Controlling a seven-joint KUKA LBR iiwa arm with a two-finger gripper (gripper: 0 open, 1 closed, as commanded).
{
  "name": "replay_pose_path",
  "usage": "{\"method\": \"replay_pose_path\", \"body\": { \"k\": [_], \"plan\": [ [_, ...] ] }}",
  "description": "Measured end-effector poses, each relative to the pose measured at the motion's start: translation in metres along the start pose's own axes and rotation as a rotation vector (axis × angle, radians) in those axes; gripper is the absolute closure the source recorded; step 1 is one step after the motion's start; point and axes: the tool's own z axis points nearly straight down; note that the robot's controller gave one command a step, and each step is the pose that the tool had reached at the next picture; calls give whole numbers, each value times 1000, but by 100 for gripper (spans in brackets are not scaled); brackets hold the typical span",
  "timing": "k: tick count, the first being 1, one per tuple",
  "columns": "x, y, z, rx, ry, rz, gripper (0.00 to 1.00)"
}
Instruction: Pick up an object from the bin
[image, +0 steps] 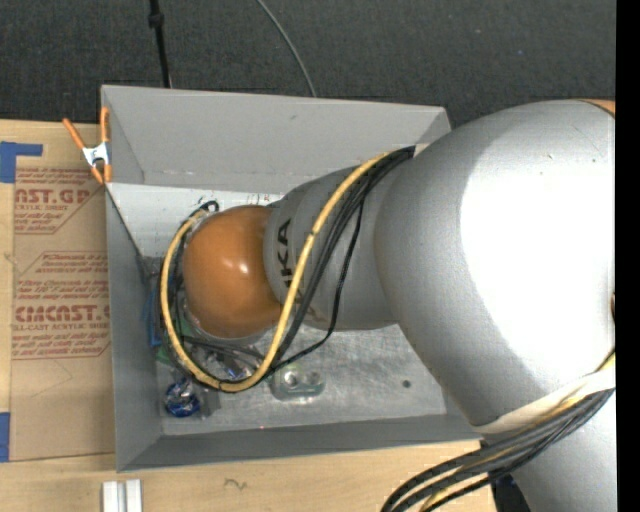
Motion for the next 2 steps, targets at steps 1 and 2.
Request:
{"method": "replay_pose_path", "body": {
  "k": [1,2],
  "plan": [
    [-8,4,-2,2,2,-225,100],
    [-23,-17,-177,4,-5,-506,100]
  ]
}}
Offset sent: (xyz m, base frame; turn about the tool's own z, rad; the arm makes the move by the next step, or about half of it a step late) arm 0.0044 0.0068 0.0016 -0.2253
